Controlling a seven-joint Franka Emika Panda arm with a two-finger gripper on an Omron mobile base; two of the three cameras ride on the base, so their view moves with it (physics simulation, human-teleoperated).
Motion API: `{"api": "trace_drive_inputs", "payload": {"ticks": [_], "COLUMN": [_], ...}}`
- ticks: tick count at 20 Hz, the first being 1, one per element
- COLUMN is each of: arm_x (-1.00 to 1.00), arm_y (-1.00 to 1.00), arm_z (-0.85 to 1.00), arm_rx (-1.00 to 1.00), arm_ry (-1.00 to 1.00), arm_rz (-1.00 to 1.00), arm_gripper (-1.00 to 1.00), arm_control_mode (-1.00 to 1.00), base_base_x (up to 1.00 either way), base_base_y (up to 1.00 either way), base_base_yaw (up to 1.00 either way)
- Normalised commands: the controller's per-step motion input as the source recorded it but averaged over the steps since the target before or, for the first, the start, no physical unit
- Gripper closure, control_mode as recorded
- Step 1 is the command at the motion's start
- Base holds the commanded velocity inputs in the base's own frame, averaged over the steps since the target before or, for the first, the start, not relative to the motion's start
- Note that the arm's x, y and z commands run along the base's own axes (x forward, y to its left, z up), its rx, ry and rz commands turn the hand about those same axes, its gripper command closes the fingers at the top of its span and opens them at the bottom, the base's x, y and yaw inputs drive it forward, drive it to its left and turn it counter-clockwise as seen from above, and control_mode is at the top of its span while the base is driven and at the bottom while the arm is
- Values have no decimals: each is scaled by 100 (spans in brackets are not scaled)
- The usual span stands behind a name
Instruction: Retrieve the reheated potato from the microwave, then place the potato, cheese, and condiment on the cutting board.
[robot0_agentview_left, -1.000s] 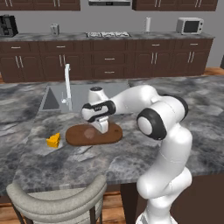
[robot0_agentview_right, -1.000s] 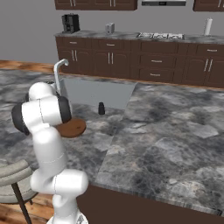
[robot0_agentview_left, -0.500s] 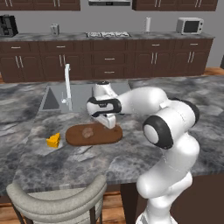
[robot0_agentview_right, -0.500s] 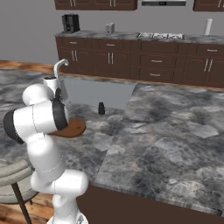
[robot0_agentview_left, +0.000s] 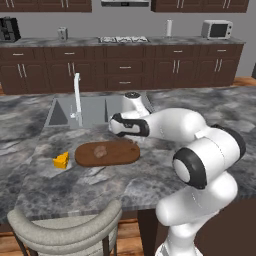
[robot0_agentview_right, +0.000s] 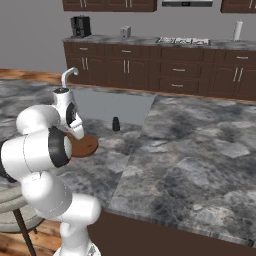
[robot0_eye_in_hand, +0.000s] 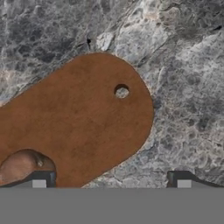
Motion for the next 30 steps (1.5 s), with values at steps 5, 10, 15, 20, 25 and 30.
{"api": "trace_drive_inputs", "payload": {"ticks": [5, 10, 15, 20, 25, 30], "arm_x": [-8, 5, 32, 43, 36, 25], "arm_y": [-48, -47, -32, -18, -18, -24], "arm_z": [9, 11, 13, 13, 13, 3], "arm_rx": [-11, 0, -1, -8, -10, -12], "arm_ry": [-18, -9, 5, 10, 3, 0], "arm_rz": [31, 25, 7, 0, 0, 4], "arm_gripper": [-100, -100, -100, -100, -100, -100], "arm_control_mode": [-100, -100, -100, -100, -100, -100], "base_base_x": [0, 0, 0, 0, 0, 0], "base_base_y": [0, 0, 0, 0, 0, 0], "base_base_yaw": [0, 0, 0, 0, 0, 0]}}
